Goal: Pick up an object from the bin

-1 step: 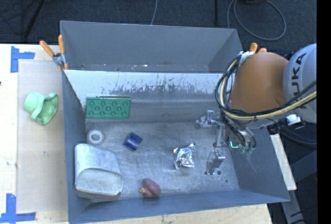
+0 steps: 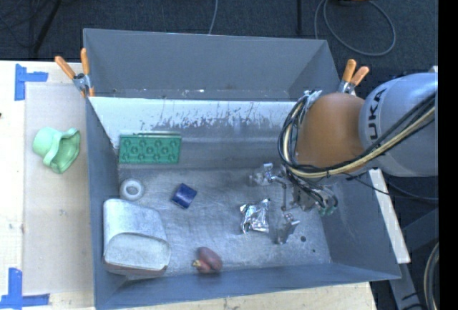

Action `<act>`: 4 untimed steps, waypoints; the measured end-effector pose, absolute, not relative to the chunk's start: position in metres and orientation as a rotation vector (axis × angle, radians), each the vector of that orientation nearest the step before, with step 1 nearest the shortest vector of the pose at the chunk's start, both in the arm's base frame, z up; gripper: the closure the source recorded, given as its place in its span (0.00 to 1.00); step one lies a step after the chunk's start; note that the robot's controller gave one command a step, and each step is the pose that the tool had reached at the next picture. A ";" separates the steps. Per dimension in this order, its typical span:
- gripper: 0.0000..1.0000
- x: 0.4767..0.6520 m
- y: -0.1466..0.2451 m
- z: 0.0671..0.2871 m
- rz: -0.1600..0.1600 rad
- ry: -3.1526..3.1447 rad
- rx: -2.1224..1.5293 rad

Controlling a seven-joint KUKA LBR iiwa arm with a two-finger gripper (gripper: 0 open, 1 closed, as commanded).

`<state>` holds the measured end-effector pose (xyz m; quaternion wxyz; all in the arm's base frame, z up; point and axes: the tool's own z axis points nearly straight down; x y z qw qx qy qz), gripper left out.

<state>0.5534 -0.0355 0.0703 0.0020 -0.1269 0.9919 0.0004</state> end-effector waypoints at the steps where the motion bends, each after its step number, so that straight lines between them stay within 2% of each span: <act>1: 1.00 0.555 -0.036 0.074 -0.001 3.112 -0.398; 2: 1.00 0.556 -0.021 0.215 -0.001 3.098 -0.464; 3: 0.00 0.554 -0.022 0.210 0.001 3.107 -0.462; 4: 0.00 0.508 -0.030 0.069 0.002 3.010 -0.884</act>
Offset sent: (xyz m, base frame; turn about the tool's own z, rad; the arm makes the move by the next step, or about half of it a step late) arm 0.0000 0.0000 0.0000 0.0000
